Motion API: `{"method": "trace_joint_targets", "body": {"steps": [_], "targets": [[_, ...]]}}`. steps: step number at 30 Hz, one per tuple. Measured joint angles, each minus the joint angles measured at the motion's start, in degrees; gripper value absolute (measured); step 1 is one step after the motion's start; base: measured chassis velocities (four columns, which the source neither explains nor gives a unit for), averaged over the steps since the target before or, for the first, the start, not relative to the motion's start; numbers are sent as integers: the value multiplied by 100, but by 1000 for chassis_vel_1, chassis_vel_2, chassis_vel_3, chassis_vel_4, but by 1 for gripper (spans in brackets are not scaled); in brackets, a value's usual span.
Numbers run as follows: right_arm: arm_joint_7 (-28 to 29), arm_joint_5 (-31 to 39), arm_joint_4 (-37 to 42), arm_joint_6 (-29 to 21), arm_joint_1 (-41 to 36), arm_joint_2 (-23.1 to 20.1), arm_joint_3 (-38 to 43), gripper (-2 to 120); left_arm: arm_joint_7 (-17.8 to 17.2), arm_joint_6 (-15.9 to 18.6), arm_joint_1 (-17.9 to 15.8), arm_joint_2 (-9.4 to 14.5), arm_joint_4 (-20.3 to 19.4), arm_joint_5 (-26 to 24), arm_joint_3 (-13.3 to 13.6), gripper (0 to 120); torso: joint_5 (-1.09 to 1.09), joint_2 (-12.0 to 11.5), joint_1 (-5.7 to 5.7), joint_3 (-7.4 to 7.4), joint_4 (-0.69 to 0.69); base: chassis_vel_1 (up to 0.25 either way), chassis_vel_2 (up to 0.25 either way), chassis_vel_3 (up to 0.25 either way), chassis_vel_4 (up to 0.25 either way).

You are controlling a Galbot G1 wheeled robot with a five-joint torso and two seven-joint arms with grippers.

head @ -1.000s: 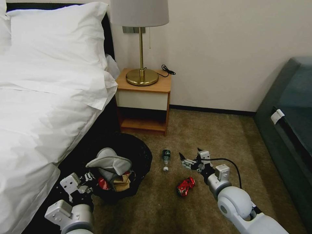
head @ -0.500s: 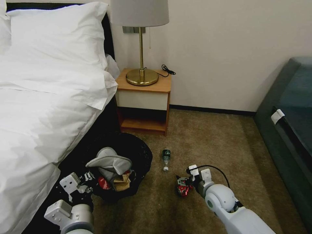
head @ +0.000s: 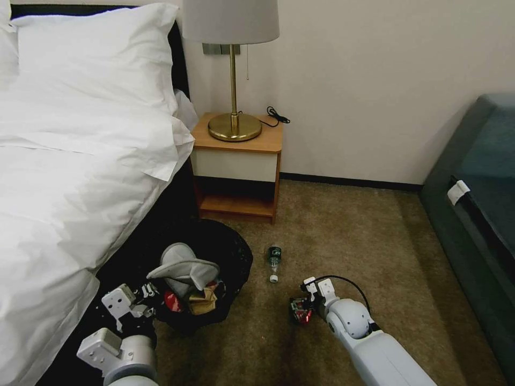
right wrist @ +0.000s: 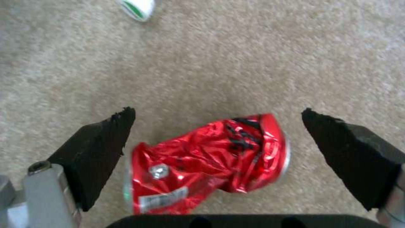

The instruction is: Pick up the trash bin, then pick up the garbage on the floor and place it into the trash bin.

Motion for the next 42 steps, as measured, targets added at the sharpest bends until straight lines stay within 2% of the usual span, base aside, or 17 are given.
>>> {"method": "trace_joint_targets", "body": {"steps": [1,3,4,6,7,9,10,11,12,15,17,29,42], "targets": [[0,0,0,0,0,0,0,100,0,0,0,0,0,0,0,4,0,0,0,0,0,0,0,0,0],[317,565,172,115,-106,-119,37,100,5,2,-30,3,27,-9,-1,4,1,0,0,0,-1,0,0,0,0],[317,565,172,115,-106,-119,37,100,5,2,-30,3,27,-9,-1,4,1,0,0,0,-1,0,0,0,0],[708,1286,453,224,-223,-215,76,100,8,2,-52,4,51,-16,-1,4,0,0,0,0,-1,0,0,0,0],[708,1286,453,224,-223,-215,76,100,8,2,-52,4,51,-16,-1,4,0,0,0,0,-1,0,0,0,0],[1320,2304,777,232,-387,-261,103,100,9,5,-59,11,54,-26,-1,4,0,0,0,0,-1,0,0,0,0],[1320,2304,777,232,-387,-261,103,100,9,5,-59,11,54,-26,-1,4,0,0,0,0,-1,0,0,0,0],[1675,3039,971,201,-491,-258,123,100,10,12,-61,25,49,-46,-7,4,0,0,0,0,-1,0,0,0,0],[1894,3453,1061,194,-558,-242,152,100,12,17,-62,37,41,-59,-16,4,-1,0,0,0,-1,0,0,0,0],[2108,3837,1116,194,-613,-198,183,100,12,18,-64,49,31,-70,-31,4,-1,0,0,0,-1,0,0,0,0],[2500,4477,1128,196,-705,1,271,100,12,21,-69,71,21,-97,-41,4,0,0,0,0,0,0,0,0,0],[2991,4886,830,343,-860,328,455,100,12,31,-92,157,-3,-271,-183,4,0,0,0,0,0,0,0,0,0],[2968,4703,444,489,-535,462,688,100,21,47,-172,201,42,-334,-184,4,0,0,0,0,-1,0,0,0,0]]}}
